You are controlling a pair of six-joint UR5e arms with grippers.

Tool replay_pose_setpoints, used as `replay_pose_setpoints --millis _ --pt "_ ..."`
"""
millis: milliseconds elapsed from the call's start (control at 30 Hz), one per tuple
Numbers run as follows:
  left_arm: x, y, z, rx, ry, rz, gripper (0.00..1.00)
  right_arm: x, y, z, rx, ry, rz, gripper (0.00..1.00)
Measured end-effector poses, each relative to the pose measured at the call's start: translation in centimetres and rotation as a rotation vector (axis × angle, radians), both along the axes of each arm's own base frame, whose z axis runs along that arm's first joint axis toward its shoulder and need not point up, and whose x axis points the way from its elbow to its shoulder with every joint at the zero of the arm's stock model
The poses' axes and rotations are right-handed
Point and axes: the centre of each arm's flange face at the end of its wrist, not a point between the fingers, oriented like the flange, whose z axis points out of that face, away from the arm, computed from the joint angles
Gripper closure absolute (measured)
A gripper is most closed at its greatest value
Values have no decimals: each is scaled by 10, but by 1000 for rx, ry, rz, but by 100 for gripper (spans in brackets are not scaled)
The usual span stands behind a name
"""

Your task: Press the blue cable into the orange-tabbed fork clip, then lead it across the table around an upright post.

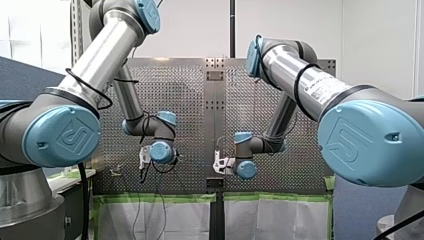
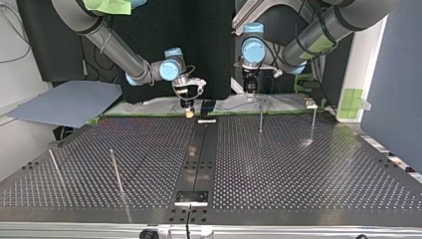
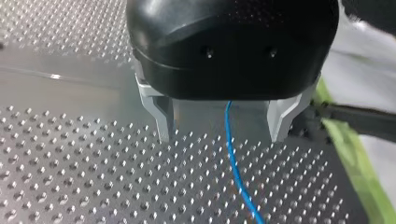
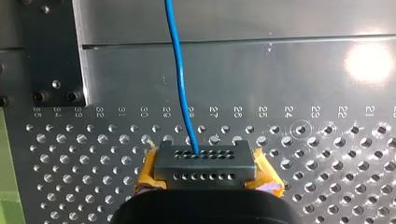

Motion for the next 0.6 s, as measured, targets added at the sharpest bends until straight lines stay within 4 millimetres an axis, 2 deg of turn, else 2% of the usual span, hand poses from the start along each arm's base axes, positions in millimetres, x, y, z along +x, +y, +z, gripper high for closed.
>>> replay_pose_setpoints --millis 367,600 --pt "25 -5 -26 5 10 24 0 1 2 -1 5 3 3 100" --pt "41 -7 -23 2 -11 53 0 1 2 -1 7 4 3 100"
